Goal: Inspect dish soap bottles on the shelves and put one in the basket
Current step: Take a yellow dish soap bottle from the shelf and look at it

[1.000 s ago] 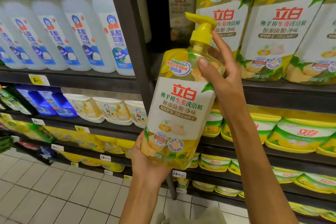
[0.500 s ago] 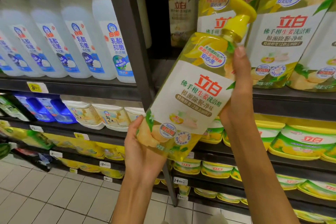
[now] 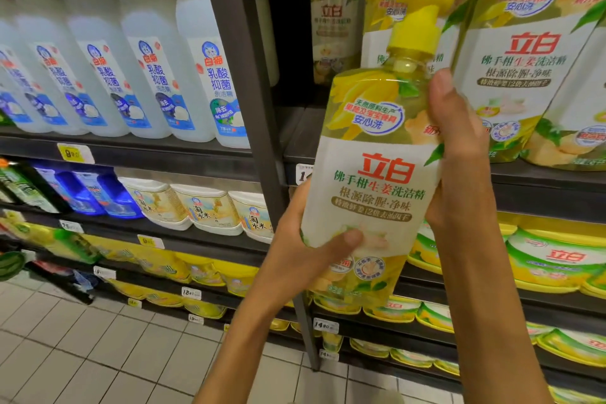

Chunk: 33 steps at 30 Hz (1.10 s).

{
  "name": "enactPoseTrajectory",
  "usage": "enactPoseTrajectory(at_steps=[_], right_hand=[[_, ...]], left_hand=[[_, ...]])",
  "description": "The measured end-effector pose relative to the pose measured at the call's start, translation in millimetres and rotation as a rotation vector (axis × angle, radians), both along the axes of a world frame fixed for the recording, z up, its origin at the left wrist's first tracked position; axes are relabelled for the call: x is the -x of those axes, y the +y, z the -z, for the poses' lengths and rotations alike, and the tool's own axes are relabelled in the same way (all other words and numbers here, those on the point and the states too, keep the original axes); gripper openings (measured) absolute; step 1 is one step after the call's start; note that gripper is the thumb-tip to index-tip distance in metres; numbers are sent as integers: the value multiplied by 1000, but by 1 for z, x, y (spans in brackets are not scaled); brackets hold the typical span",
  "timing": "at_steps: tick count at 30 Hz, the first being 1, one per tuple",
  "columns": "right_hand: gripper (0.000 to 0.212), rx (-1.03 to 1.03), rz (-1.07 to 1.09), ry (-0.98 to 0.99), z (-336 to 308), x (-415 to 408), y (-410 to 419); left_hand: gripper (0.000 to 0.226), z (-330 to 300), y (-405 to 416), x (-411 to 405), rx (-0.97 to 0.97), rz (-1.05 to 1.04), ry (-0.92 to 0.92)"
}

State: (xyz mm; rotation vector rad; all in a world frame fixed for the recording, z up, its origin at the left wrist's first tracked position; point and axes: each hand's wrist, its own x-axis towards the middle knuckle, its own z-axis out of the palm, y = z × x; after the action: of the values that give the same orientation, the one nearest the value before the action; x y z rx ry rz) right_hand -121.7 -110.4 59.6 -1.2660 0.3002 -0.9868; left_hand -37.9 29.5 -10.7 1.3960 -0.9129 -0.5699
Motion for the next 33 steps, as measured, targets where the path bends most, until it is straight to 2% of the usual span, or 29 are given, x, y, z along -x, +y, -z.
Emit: enactPoseTrajectory(at_steps=[2, 7, 10, 11, 14, 17, 20, 22, 25, 27, 30, 33], right_hand=[[83, -21, -18, 35, 1, 1, -2], [91, 15, -104, 103, 5, 10, -14], [107, -1, -172, 193, 6, 12, -13], [101, -14, -190, 175, 7, 12, -11], [55, -32, -166, 88, 7, 11, -6], [43, 40, -50, 92, 7, 12, 0], [48, 177, 78, 132, 2, 11, 7], [54, 182, 98, 140, -1, 9, 13], [54, 125, 53, 157, -1, 8, 15], [50, 115, -37, 162, 0, 12, 12], [59, 73, -128, 134, 4, 15, 4], [85, -72, -248, 144, 10, 7, -3]], left_hand=[[56, 9, -1, 4, 24, -22, 56], [55, 15, -8, 12, 60, -35, 211], [59, 16, -10, 13, 65, -6, 260], [61, 16, -10, 13, 68, 5, 255], [69, 20, -13, 12, 41, -16, 236], [82, 31, -17, 15, 24, -76, 224], [84, 39, -22, 22, -25, -101, 234], [89, 42, -26, 27, -3, -156, 243], [59, 40, -31, 27, 115, -223, 323], [48, 38, -31, 22, 160, -173, 417], [61, 35, -30, 15, 212, -26, 578], [76, 29, -32, 13, 231, 107, 638]])
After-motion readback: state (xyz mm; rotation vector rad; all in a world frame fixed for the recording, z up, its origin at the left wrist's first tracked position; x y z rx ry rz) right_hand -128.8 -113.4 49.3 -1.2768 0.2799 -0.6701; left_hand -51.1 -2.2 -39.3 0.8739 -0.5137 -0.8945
